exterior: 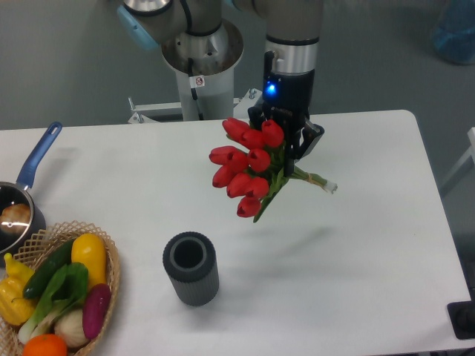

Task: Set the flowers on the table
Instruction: 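Lower the tulips, tilting the blooms down beside the grey vase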

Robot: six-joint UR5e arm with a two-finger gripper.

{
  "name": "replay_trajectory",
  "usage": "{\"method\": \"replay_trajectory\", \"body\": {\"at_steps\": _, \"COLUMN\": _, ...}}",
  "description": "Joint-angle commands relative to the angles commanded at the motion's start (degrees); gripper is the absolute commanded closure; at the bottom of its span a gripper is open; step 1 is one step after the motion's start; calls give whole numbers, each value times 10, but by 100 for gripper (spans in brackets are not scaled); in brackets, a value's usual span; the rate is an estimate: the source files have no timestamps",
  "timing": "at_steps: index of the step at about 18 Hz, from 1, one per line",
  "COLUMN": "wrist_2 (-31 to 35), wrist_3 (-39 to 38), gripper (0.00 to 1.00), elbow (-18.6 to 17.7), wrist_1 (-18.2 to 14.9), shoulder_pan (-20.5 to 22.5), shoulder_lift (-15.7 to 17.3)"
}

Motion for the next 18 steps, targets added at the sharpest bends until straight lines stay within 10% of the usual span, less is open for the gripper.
{"method": "replay_trajectory", "body": {"at_steps": 18, "wrist_2": 41, "wrist_3": 80, "gripper": 60, "elbow": -34, "wrist_1": -64, "shoulder_pan": -42, "shoulder_lift": -66}}
